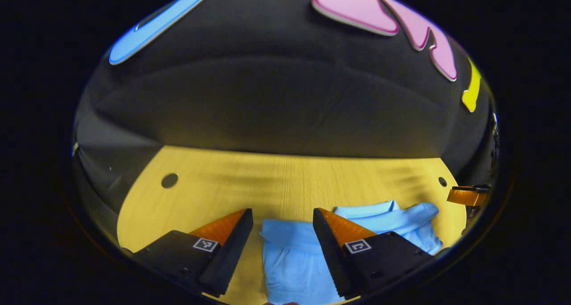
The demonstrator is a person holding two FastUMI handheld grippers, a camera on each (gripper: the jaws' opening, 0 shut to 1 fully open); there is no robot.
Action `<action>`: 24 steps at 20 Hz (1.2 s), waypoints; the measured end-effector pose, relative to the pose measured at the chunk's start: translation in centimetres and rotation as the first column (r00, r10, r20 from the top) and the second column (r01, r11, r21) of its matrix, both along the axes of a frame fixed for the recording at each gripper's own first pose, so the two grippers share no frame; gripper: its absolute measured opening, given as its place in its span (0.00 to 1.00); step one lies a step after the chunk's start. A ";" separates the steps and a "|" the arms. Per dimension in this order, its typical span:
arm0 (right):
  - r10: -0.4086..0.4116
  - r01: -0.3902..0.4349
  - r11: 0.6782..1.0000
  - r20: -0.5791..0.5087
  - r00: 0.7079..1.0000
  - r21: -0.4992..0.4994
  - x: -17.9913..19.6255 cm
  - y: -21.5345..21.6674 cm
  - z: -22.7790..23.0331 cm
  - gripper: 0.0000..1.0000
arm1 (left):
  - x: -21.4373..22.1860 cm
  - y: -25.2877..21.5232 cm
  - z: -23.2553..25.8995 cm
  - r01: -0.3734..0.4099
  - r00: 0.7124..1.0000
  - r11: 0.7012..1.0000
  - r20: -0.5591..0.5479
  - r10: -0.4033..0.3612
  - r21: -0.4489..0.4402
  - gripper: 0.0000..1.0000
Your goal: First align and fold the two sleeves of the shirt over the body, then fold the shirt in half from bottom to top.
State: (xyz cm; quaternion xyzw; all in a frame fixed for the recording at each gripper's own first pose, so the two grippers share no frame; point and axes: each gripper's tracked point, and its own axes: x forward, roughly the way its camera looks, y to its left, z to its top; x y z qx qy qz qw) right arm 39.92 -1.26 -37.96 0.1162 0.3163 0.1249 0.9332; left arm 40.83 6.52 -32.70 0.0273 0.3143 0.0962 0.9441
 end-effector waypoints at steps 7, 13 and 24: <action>0.083 -0.033 0.987 0.314 0.946 -0.160 -4.3 1.2 13.9 0.98 | -5.5 -4.6 13.4 0.030 0.968 0.999 0.250 -0.025 -0.014 0.88; 0.105 -0.022 0.985 0.497 0.862 -0.168 -12.1 2.5 23.8 0.97 | -15.3 -9.1 23.1 0.080 0.903 0.997 0.425 -0.069 -0.008 0.87; -0.001 0.113 0.986 0.679 0.734 -0.120 -33.2 4.6 36.8 0.97 | -38.8 -16.5 30.1 0.183 0.823 0.981 0.536 -0.189 0.065 0.89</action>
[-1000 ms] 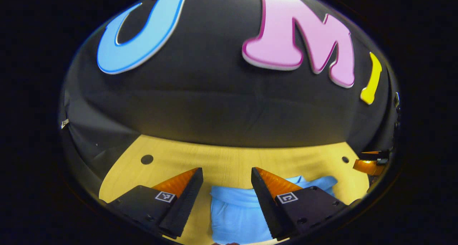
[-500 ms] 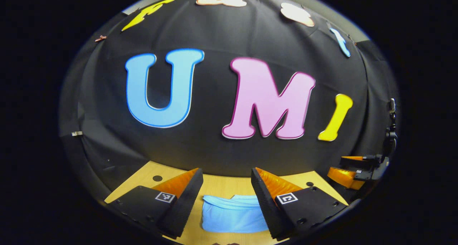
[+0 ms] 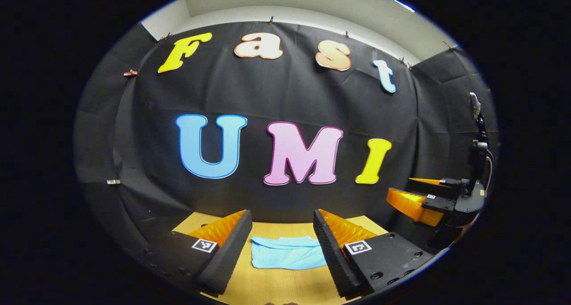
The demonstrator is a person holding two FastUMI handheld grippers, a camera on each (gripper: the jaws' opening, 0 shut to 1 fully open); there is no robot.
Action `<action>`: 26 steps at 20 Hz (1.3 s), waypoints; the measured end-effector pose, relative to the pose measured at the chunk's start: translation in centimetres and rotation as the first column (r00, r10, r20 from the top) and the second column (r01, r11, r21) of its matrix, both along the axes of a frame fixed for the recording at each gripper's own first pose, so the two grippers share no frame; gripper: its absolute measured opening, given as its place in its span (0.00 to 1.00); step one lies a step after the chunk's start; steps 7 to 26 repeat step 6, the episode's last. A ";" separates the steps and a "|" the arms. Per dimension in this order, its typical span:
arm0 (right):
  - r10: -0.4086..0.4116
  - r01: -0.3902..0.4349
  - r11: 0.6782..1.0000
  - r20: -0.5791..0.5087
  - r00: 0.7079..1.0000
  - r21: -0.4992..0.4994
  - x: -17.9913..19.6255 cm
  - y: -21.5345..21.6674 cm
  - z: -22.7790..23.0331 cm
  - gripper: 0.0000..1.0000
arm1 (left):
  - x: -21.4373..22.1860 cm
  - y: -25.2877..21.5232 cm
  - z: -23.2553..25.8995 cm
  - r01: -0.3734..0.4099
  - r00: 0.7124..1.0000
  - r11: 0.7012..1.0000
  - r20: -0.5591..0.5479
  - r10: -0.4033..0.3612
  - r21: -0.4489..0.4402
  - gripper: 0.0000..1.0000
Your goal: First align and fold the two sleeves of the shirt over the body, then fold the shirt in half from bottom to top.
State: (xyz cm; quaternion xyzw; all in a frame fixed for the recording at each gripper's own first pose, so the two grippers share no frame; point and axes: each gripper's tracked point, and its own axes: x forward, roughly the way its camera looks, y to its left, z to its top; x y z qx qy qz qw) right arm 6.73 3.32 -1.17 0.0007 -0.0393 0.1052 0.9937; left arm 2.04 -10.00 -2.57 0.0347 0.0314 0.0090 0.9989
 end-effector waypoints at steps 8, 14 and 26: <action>-0.023 0.024 0.999 -0.026 0.999 0.031 -7.2 0.4 0.2 0.95 | -7.3 -1.6 1.0 -0.032 0.998 0.999 0.053 0.033 -0.018 0.89; -0.023 0.024 0.999 -0.026 0.999 0.031 -7.2 0.4 0.2 0.95 | -7.3 -1.6 1.0 -0.032 0.998 0.999 0.053 0.033 -0.018 0.89; -0.023 0.024 0.999 -0.026 0.999 0.031 -7.2 0.4 0.2 0.95 | -7.3 -1.6 1.0 -0.032 0.998 0.999 0.053 0.033 -0.018 0.89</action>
